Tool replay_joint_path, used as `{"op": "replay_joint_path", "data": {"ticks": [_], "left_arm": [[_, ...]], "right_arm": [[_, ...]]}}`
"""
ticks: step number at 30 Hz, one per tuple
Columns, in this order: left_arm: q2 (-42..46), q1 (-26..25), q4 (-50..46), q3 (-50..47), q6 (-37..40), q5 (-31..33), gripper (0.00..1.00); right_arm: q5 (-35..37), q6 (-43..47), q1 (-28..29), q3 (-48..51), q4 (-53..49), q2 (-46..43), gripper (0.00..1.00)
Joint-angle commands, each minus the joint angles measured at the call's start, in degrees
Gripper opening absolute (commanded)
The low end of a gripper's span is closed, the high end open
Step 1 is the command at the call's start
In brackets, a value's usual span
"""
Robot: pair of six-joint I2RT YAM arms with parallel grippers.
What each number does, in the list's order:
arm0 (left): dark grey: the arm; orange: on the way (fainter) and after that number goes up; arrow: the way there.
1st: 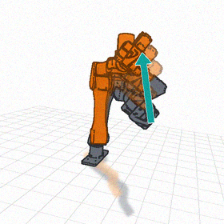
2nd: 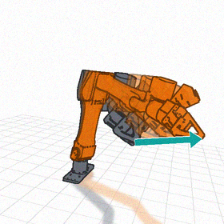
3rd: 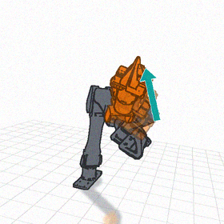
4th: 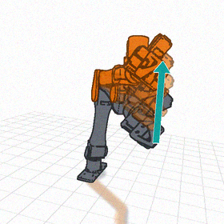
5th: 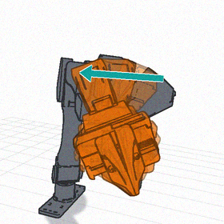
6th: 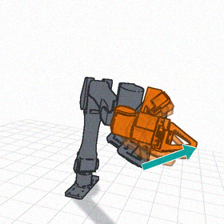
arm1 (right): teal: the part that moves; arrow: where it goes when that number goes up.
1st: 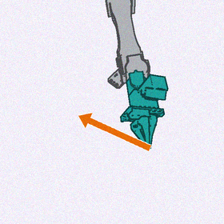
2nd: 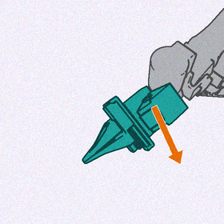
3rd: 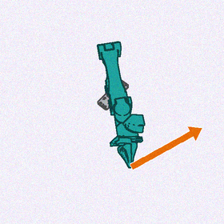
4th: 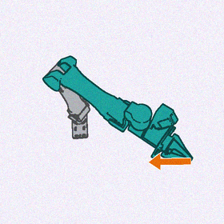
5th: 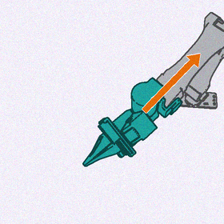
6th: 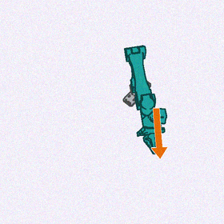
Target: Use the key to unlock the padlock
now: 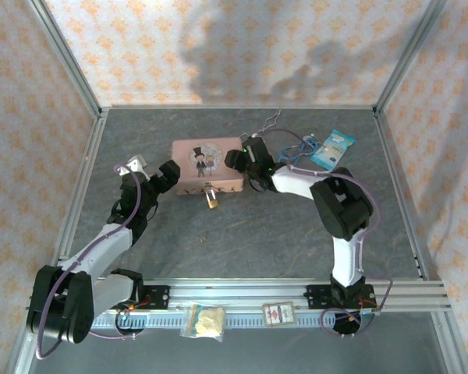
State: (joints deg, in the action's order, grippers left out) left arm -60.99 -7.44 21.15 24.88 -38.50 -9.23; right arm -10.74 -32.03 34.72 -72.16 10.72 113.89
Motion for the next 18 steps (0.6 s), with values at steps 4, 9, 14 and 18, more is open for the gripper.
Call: {"op": "replay_joint_path", "data": {"ticks": [4, 9, 14, 18], "left_arm": [[4.6, -0.1, -5.4, -3.4, -0.4, -4.4, 0.99], [6.3, -4.0, -12.0, -4.8, -0.5, -6.8, 0.88], [6.5, -11.3, -20.1, -5.2, -1.2, -5.7, 0.81], [5.0, -17.6, -25.1, -4.9, -2.4, -4.6, 0.76]], "right_arm": [[1.0, 11.2, 0.2, -15.5, -12.0, 9.9, 0.65], [0.7, 15.3, 0.2, -21.1, -13.9, 8.8, 0.77], [3.3, 17.1, 0.2, -19.4, -16.5, 1.9, 0.95], [6.9, 17.0, 0.1, -10.8, -16.8, -6.4, 1.00]]}}
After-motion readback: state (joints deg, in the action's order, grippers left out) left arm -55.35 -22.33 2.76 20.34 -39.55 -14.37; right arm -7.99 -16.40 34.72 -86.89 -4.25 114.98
